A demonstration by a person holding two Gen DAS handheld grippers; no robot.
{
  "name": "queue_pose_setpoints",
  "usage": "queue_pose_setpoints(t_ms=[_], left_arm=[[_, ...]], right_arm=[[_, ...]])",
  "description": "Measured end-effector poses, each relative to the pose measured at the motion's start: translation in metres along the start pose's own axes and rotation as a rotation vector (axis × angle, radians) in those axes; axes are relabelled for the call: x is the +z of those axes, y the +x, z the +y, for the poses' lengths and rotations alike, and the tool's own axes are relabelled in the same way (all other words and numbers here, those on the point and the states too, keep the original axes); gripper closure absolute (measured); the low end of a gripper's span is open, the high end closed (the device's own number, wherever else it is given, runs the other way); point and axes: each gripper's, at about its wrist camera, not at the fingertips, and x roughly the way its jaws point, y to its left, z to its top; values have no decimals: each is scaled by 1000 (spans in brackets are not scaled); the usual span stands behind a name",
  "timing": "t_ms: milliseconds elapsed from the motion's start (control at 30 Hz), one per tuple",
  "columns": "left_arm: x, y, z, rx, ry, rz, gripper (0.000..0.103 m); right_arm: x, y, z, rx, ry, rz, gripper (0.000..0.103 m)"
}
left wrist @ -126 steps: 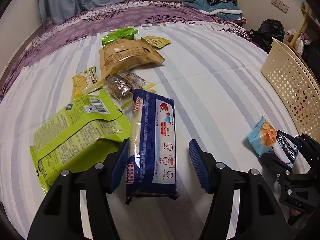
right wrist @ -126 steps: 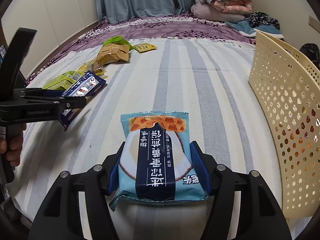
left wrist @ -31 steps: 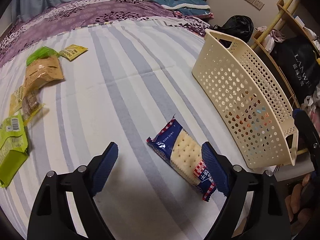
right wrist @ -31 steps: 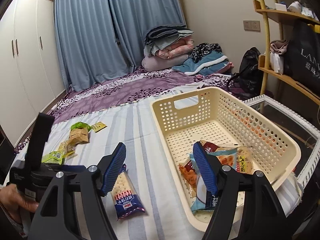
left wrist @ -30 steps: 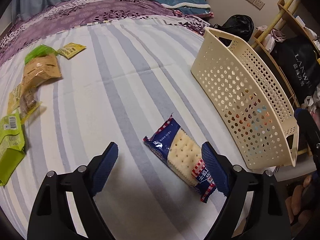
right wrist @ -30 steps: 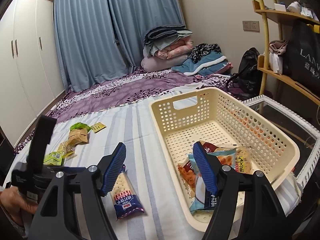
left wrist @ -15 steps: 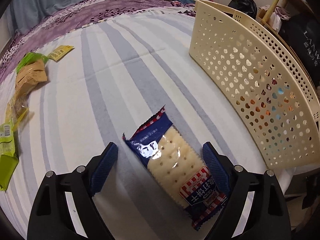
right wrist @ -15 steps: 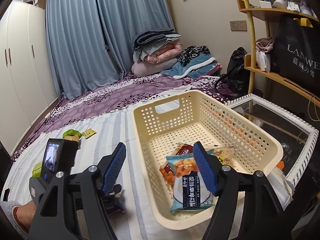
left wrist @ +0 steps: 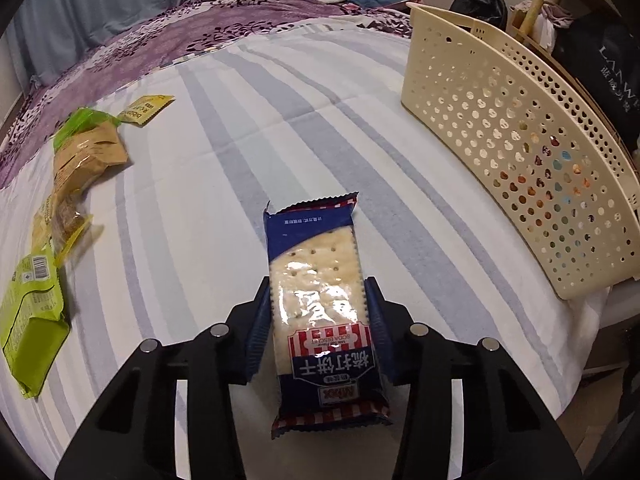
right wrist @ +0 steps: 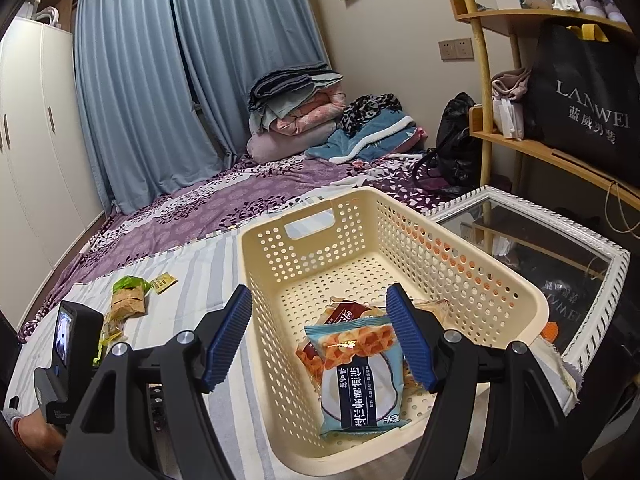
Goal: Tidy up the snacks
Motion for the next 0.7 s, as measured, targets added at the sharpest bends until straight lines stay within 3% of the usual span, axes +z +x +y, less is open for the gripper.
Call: queue_pose_setpoints(t_ms=[400,700], left_arm=[[31,-54,-19,-37,48,-148,57],[83,-87,-79,-125,153,-257,57]], right_arm=[[4,-1,-15,-43,36,-22,33],[3,-3,-38,-92,83,-22,33]])
